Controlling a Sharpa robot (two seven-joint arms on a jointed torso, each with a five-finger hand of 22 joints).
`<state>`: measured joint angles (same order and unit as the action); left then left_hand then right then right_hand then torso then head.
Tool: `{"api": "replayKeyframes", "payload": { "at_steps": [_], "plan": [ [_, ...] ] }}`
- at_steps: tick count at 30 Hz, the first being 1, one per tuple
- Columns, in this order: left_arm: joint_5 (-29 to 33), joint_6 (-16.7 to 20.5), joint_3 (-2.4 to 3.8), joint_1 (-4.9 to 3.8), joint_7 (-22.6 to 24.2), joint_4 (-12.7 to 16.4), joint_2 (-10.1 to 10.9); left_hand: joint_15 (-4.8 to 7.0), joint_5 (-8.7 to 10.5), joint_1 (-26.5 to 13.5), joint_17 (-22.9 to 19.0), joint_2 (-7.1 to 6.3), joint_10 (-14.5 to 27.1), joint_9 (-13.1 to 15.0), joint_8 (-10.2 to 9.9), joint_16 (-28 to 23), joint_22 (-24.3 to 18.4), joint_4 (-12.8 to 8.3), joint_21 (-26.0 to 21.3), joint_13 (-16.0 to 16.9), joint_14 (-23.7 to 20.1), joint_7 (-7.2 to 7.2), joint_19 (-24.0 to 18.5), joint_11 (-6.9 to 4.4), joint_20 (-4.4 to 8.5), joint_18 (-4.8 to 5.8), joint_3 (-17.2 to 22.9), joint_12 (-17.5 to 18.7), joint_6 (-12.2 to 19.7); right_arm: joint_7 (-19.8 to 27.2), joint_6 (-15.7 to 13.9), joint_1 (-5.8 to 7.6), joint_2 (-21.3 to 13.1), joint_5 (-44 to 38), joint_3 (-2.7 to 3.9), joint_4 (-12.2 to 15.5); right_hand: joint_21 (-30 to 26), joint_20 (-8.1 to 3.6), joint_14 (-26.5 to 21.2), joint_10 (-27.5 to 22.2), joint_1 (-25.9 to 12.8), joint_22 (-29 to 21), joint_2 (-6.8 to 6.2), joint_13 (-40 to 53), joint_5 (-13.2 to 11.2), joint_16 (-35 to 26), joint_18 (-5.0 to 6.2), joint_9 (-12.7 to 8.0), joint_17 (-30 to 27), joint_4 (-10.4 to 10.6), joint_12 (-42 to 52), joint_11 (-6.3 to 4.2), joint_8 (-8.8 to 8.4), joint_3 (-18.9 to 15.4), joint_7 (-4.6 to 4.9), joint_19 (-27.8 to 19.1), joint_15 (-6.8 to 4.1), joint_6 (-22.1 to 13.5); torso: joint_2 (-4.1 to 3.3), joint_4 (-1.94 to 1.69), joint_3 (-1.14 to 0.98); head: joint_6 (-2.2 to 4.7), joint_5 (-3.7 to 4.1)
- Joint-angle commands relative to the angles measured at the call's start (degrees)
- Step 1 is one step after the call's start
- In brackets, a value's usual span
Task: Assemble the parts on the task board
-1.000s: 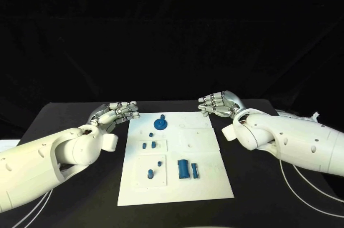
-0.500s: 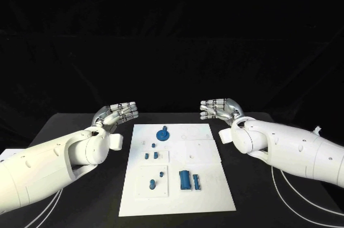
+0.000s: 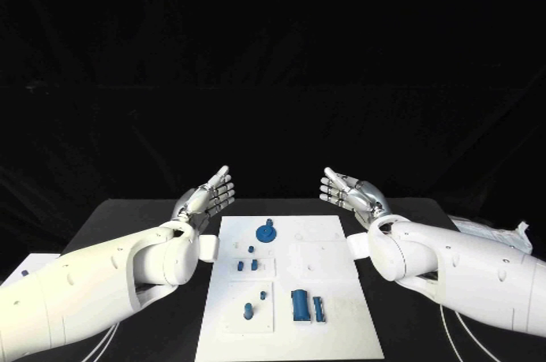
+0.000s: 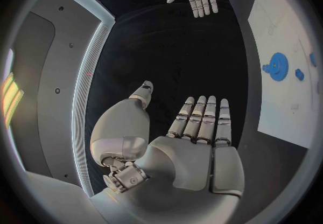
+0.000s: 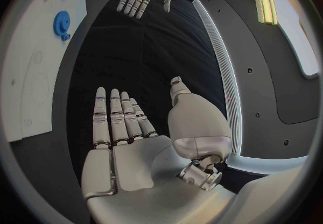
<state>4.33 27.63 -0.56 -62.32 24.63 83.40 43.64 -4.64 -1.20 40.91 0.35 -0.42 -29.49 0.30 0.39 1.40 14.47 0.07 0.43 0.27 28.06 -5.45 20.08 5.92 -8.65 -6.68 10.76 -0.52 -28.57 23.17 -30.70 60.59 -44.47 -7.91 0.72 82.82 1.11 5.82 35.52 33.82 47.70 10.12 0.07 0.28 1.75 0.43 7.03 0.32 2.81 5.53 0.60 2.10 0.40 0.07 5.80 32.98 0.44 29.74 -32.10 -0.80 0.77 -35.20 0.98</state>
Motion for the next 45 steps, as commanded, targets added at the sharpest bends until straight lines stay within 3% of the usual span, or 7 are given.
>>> {"api": "replayKeyframes", "payload": {
  "at_steps": [1,2,7,9,10,11,45],
  "plan": [
    [-2.9,10.25,0.22,0.9,3.58,2.77,0.41,4.64,1.2,-13.04,-0.35,0.42,9.4,-0.3,-0.39,-1.4,-4.61,-0.07,-0.43,-0.27,-8.96,5.45,-6.39,-1.9,2.79,2.0,-3.44,0.52,9.09,4.89,-9.25,-0.21,-0.09,5.52,-0.28,3.39,-1.11,-5.82,-11.39,-10.85,-15.28,-3.25,-0.07,-0.28,-1.75,-0.43,-2.42,-0.32,-2.81,-5.53,-0.6,-2.1,-0.4,-0.07,-5.8,-10.58,-0.44,-9.54,0.92,0.8,-0.77,0.82,-0.97],
    [-3.16,11.38,0.28,1.13,3.87,3.46,0.53,4.64,1.2,-14.12,-0.35,0.42,10.19,-0.3,-0.39,-1.4,-5.0,-0.07,-0.43,-0.27,-9.71,5.45,-6.9,-5.92,3.01,2.0,-3.75,0.52,9.86,5.27,-10.16,-0.26,-0.12,6.04,-0.37,4.21,-1.11,-5.82,-12.34,-11.76,-16.54,-3.52,-0.07,-0.28,-1.75,-0.43,-2.72,-0.32,-2.81,-5.53,-0.6,-2.1,-0.4,-0.07,-5.8,-11.43,-0.44,-10.32,0.92,0.8,-0.77,0.82,-0.98],
    [-4.02,15.11,0.48,1.88,4.82,5.72,0.91,4.64,1.2,-18.43,-0.35,0.42,13.31,-0.3,-0.39,-1.4,-6.52,-0.07,-0.43,-0.27,-12.68,5.45,-9.05,-5.92,3.9,2.63,-4.86,0.52,12.87,6.41,-12.9,-0.4,-0.2,7.61,-0.66,6.67,-1.11,-5.82,-16.14,-15.42,-21.65,-4.6,-0.07,-0.28,-1.75,-0.43,-2.77,-0.32,-2.81,-5.53,-0.6,-2.1,-0.4,-0.07,-5.8,-15.0,-0.44,-13.47,0.92,0.8,-0.77,0.82,-0.98],
    [-4.25,16.14,0.54,2.09,5.08,6.34,1.02,4.64,1.2,-20.42,-0.35,0.42,14.72,-0.3,-0.39,-1.4,-7.22,-0.07,-0.43,-0.27,-14.03,5.45,-10.01,-5.92,4.32,2.63,-5.37,0.52,14.25,6.61,-13.4,-0.43,-0.22,7.9,-0.71,7.12,-1.11,-5.82,-17.81,-16.97,-23.89,-5.08,-0.07,-0.28,-1.75,-0.43,-7.03,-0.32,-2.81,-5.53,-0.6,-2.1,-0.4,-0.07,-5.8,-16.52,-0.44,-14.9,0.92,0.8,-0.77,0.82,-0.98],
    [-4.3,16.37,0.55,2.13,5.14,6.48,1.04,4.64,1.2,-21.37,-0.35,0.42,15.4,-0.3,-0.39,-1.4,-7.57,-0.07,-0.43,-0.27,-14.68,5.45,-10.42,-5.92,4.6,6.68,-5.62,0.52,14.91,6.62,-13.41,-0.43,-0.22,7.91,-0.72,7.13,-1.11,-5.82,-18.69,-17.86,-25.1,-5.34,-0.07,-0.28,-1.75,-0.43,-7.03,-0.32,-2.81,-5.53,-0.6,-2.1,-0.4,-0.07,-5.8,-17.38,-0.44,-15.66,0.92,0.8,-0.77,0.82,-0.98],
    [-4.33,16.47,0.56,2.16,5.16,6.55,1.05,4.64,1.2,-22.22,-0.35,0.42,16.03,-0.3,-0.39,-1.4,-7.86,-0.07,-0.43,-0.27,-15.25,5.45,-10.87,-5.92,8.65,6.68,-5.85,0.52,15.52,6.62,-13.41,-0.43,-0.22,7.91,-0.72,7.13,-1.11,-5.82,-19.38,-18.47,-25.98,-5.52,-0.07,-0.28,-1.75,-0.43,-7.03,-0.32,-2.81,-5.53,-0.6,-2.1,-0.4,-0.07,-5.8,-17.99,-0.44,-16.21,0.92,0.8,-0.77,0.82,-0.98],
    [-4.33,16.48,0.56,2.16,5.17,6.55,1.06,4.64,1.2,-40.91,-0.35,0.42,29.49,-0.3,-0.39,-1.4,-14.47,-0.07,-0.43,-0.27,-28.06,5.45,-20.08,-5.92,8.65,6.68,-10.76,0.52,28.57,6.62,-13.41,-0.43,-0.22,7.91,-0.72,7.13,-1.11,-5.82,-35.52,-33.82,-47.7,-10.12,-0.07,-0.28,-1.75,-0.43,-7.03,-0.32,-2.81,-5.53,-0.6,-2.1,-0.4,-0.07,-5.8,-32.98,-0.44,-29.74,0.92,0.8,-0.77,0.82,-0.98]
  ]
}}
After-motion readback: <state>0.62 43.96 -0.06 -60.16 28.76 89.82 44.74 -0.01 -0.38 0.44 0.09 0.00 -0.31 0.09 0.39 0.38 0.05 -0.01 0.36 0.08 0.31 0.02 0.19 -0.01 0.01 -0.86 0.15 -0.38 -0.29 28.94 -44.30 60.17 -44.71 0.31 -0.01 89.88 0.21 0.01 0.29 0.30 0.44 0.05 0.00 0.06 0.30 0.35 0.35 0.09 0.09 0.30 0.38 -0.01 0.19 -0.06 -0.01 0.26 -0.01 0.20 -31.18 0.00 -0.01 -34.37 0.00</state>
